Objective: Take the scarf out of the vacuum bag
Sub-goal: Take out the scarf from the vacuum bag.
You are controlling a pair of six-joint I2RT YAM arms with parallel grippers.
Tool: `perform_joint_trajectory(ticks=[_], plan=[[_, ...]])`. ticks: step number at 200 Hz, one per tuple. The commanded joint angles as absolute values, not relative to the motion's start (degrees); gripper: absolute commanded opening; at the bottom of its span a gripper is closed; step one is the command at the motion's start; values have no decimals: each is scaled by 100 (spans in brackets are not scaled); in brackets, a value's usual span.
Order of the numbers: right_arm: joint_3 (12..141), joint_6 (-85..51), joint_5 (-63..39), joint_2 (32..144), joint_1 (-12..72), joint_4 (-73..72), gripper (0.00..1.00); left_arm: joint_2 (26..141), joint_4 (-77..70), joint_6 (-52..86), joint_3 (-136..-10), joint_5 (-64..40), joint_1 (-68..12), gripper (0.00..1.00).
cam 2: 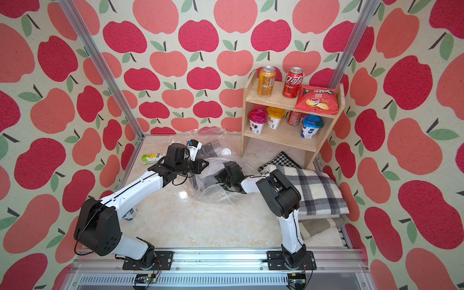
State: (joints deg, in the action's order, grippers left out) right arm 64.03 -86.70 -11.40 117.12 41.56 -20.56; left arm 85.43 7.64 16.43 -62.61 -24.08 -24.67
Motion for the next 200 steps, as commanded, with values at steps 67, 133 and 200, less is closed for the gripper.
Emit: perform_joint_trajectory(ticks=[67,133,200], plan=[[8620,-7489,-2130,12518,4019,-318,0,7993,1431,1715,-6172,-1796,-2198,0],[9060,-7485,-2400,12751,4059,-231,0,8028,1597,1766,-6215,-1829,-1978,0],[7765,-7386,-2040,11580,4347,-466,0,8843,1406,2134,-6591,-1850,-2110,0]])
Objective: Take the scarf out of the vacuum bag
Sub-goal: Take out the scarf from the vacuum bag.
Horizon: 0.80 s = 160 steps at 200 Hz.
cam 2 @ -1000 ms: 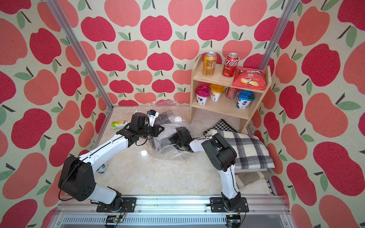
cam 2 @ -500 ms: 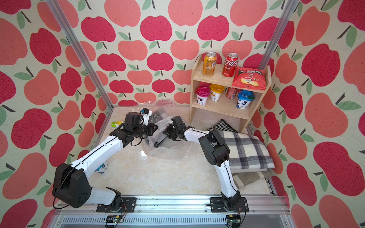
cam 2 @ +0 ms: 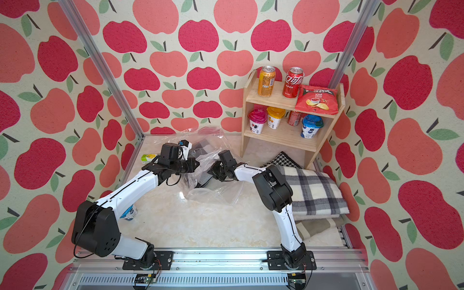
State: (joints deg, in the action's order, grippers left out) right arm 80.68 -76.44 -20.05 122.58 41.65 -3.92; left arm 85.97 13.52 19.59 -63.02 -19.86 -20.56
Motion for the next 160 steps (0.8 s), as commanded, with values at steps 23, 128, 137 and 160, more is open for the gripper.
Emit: perform_joint_trajectory(ticks=[23,128,137,160], plan=[[7456,-7209,-1904,11179,4433,-250,0,9091,1305,2238,-6713,-1741,-2127,0],[7096,-5855,-722,9785,4373,2140,0,9902,862,2643,-7039,-1619,-2390,0],[7007,-5828,-699,9697,4353,2187,0,9922,838,2646,-7057,-1611,-2408,0],[6869,-5754,-776,9593,4297,2380,0,9995,765,2701,-7106,-1623,-2424,0]])
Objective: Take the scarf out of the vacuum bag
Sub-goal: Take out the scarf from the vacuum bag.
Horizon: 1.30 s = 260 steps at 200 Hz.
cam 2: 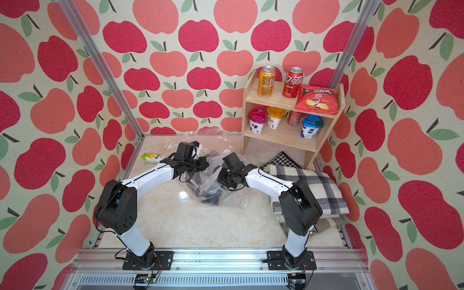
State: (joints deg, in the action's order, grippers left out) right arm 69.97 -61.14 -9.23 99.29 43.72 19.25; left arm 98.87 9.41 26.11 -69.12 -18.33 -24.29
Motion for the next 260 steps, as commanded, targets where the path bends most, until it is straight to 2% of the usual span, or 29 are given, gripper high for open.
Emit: perform_joint_trajectory(ticks=[1,67,120,260], plan=[[6867,-5751,-775,9591,4297,2385,0,9999,765,2700,-7112,-1629,-2425,0],[6919,-5310,-210,9296,4293,3205,0,10107,860,2614,-7435,-1484,-2457,0],[7708,-4591,198,9386,4394,4539,0,10200,1331,1813,-8107,-449,-3200,0],[8313,-3919,605,8493,4070,5982,0,10515,1573,1764,-8188,-255,-3311,0]])
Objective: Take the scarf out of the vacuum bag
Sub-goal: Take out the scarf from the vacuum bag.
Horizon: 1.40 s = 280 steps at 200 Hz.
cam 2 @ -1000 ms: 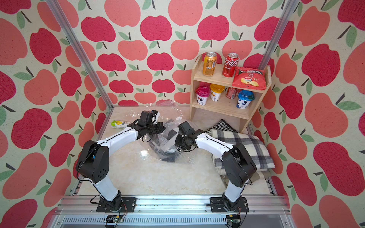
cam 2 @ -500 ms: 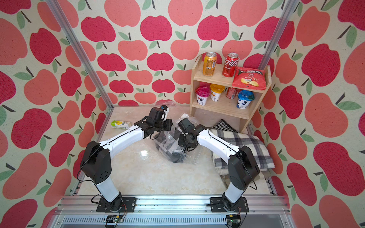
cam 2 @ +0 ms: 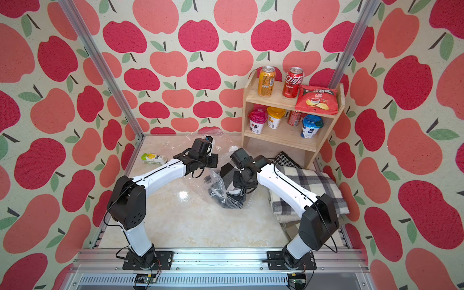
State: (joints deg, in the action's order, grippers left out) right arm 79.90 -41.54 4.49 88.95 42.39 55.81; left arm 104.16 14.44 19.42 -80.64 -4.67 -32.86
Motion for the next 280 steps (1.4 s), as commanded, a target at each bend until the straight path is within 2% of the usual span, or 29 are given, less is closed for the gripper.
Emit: perform_joint_trajectory(ticks=[1,91,144,235,280], plan=[[8314,-3920,606,8487,4061,5984,0,10518,1573,1761,-8185,-255,-3312,0],[7846,-3863,58,7585,3187,5969,0,10600,1617,1657,-8063,-211,-3347,0],[7834,-3744,-418,7409,2704,6124,0,10608,1626,1617,-8062,-211,-3366,0],[6760,-4254,-1112,7533,2791,4775,0,10464,1743,1510,-8046,-275,-3515,0],[5687,-5184,-997,7664,3497,2822,0,10192,1852,1325,-7835,37,-3381,0]])
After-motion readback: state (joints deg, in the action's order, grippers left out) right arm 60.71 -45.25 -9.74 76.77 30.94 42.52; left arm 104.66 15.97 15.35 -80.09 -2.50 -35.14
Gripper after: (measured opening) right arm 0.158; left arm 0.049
